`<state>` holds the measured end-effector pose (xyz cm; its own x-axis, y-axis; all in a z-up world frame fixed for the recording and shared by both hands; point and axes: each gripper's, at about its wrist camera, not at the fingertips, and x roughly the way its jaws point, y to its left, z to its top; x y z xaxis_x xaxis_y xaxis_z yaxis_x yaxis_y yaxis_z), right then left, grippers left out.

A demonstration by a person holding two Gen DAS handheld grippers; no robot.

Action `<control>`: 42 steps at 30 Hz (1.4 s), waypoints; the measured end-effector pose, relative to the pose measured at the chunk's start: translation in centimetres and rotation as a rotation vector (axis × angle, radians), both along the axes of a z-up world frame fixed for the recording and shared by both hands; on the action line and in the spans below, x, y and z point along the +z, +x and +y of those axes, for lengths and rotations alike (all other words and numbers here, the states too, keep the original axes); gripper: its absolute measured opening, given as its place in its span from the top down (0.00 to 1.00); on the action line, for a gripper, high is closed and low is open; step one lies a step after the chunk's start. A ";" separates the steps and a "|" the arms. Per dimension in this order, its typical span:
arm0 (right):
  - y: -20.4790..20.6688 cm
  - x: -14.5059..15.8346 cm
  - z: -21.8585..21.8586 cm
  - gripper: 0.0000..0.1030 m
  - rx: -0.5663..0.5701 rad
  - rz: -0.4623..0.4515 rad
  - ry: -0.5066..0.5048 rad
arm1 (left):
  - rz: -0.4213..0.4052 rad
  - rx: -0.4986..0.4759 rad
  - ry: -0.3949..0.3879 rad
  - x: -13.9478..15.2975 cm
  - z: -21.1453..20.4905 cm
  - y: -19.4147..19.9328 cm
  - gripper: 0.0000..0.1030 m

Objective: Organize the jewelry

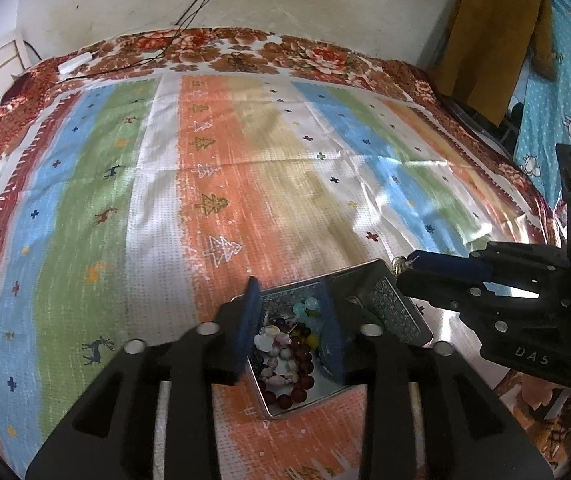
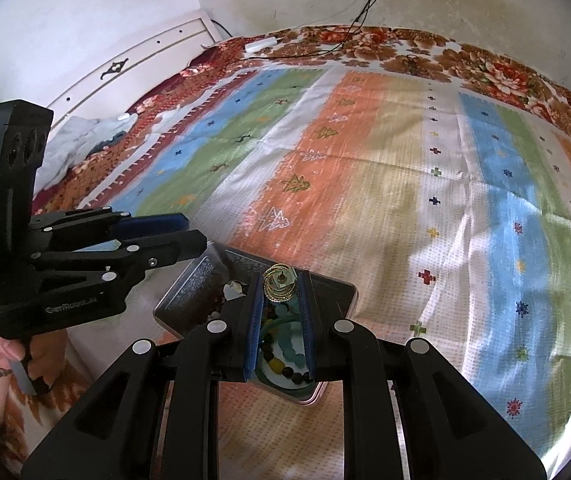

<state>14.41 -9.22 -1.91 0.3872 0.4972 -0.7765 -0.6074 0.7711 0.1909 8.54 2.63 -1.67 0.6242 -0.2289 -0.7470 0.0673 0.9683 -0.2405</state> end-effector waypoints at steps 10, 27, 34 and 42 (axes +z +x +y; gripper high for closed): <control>-0.6 0.3 -0.7 0.58 -0.003 -0.001 0.020 | 0.003 0.019 0.001 -0.1 0.9 -0.5 0.51; -2.2 0.7 -3.4 0.27 -0.051 -0.035 0.051 | -0.060 0.037 0.011 0.5 1.3 -3.2 0.19; -3.2 1.4 -4.5 0.17 -0.076 -0.075 0.087 | -0.095 0.035 0.026 1.0 1.0 -4.3 0.10; -4.7 1.7 -5.3 0.13 -0.101 -0.108 0.098 | -0.173 0.025 0.086 1.9 -0.2 -6.3 0.06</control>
<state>9.67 -14.48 -0.24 0.5180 0.5229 -0.6769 -0.5486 0.8103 0.2060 2.26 2.43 0.19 0.7497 -0.1518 -0.6442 0.0763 0.9867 -0.1437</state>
